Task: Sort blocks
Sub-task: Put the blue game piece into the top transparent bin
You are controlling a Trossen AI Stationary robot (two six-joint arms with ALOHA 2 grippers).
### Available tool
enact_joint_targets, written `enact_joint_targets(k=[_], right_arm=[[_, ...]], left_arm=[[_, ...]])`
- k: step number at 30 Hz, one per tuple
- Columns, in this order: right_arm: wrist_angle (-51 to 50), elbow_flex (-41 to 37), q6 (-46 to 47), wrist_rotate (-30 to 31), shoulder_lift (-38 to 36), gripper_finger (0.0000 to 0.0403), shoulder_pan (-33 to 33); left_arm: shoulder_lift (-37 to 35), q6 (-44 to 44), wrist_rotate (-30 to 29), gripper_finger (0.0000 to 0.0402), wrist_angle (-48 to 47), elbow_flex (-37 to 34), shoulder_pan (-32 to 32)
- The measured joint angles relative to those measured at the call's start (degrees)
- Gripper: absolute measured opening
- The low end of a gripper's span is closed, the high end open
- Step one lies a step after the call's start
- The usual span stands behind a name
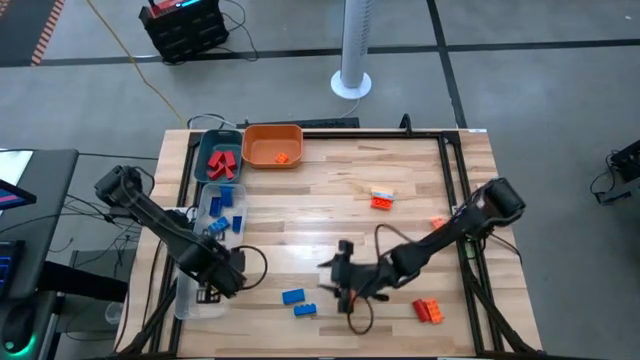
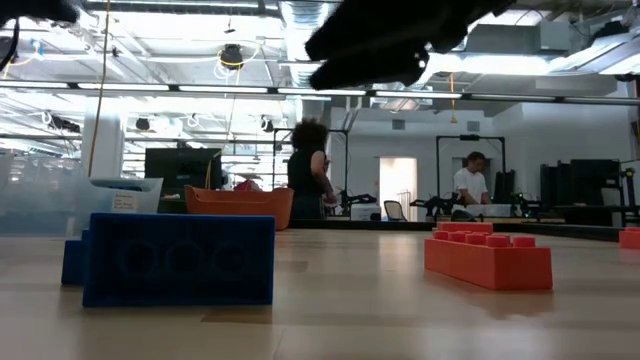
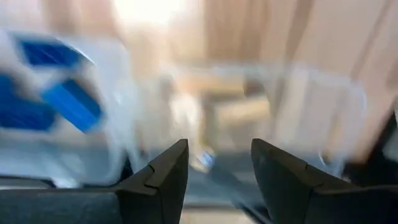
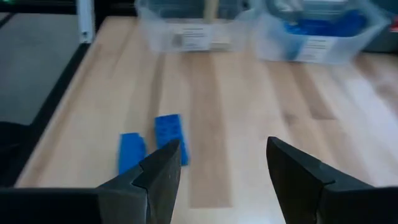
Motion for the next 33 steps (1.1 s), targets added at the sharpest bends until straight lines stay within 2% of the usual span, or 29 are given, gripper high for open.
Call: enact_joint_targets(k=[5,8,14,22,33], right_arm=[[0.9,6.2,-1.1,-0.7,7.9,0.0237,1.3],[1.3,9.6,-1.1,-2.6,11.0,0.0237,1.7],[3.5,12.3,-0.5,-4.3,15.2,0.0237,4.2],[5.1,12.4,5.5,-4.0,20.5,0.0237,5.7],[4.3,12.3,5.8,-0.8,23.0,0.0234,5.6]], left_arm=[[-1.1,5.0,-19.0,0.0169,2.5,2.1,-0.4],[-1.1,6.9,-26.2,0.0169,5.2,2.1,-0.6],[-1.1,6.7,-26.7,0.0169,10.6,2.1,-0.6],[-1.1,5.8,-27.4,0.0169,11.0,2.1,-1.0],[-1.1,5.3,-28.2,0.0169,10.8,2.1,-1.0]])
